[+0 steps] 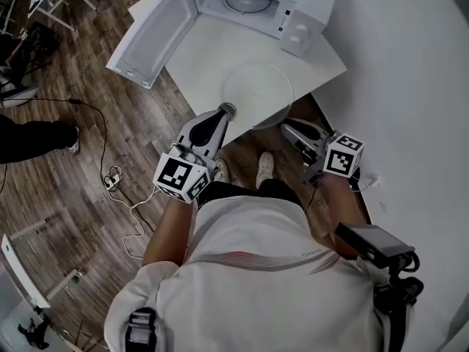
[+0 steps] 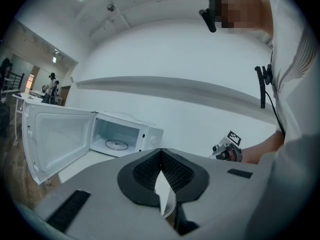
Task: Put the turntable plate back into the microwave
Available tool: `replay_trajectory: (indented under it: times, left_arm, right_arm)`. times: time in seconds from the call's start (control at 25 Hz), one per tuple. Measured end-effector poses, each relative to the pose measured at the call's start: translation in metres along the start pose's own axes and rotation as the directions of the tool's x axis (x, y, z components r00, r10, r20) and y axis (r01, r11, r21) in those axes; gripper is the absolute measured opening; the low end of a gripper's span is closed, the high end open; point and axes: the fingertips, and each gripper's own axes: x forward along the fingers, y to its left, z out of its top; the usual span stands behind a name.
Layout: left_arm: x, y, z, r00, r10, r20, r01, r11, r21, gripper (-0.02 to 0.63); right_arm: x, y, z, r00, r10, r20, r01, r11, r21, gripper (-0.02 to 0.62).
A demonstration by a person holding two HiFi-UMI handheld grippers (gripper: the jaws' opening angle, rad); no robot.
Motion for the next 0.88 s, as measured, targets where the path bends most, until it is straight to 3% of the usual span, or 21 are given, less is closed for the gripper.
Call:
replay_trajectory:
  times: [0.2,0.44,0.88]
  left_arm:
    - [0.016,-0.004,-0.018,0.998,0.062,-0.024,-0.063,0.998,-0.017,0.011]
    - [0.019,-0.006,-0.046,0.988,0.143,-0.060,-0.146,0.989,-0.041,0.011]
    - [0.010,-0.004,-0.080,0.967,0.233,-0.101,-0.240,0.968,-0.071,0.011]
  right_arm:
    - [-0.007,-0.052,-0.031,0.980,0.101,-0.174,-0.071,0.982,0.173,0.101]
    - [-0.004,-0.099,-0.085,0.904,0.259,-0.340,-0.125,0.921,0.368,0.153]
    - [0.039,-0.127,-0.131,0.833,0.439,-0.336,-0.211,0.814,0.540,0.166]
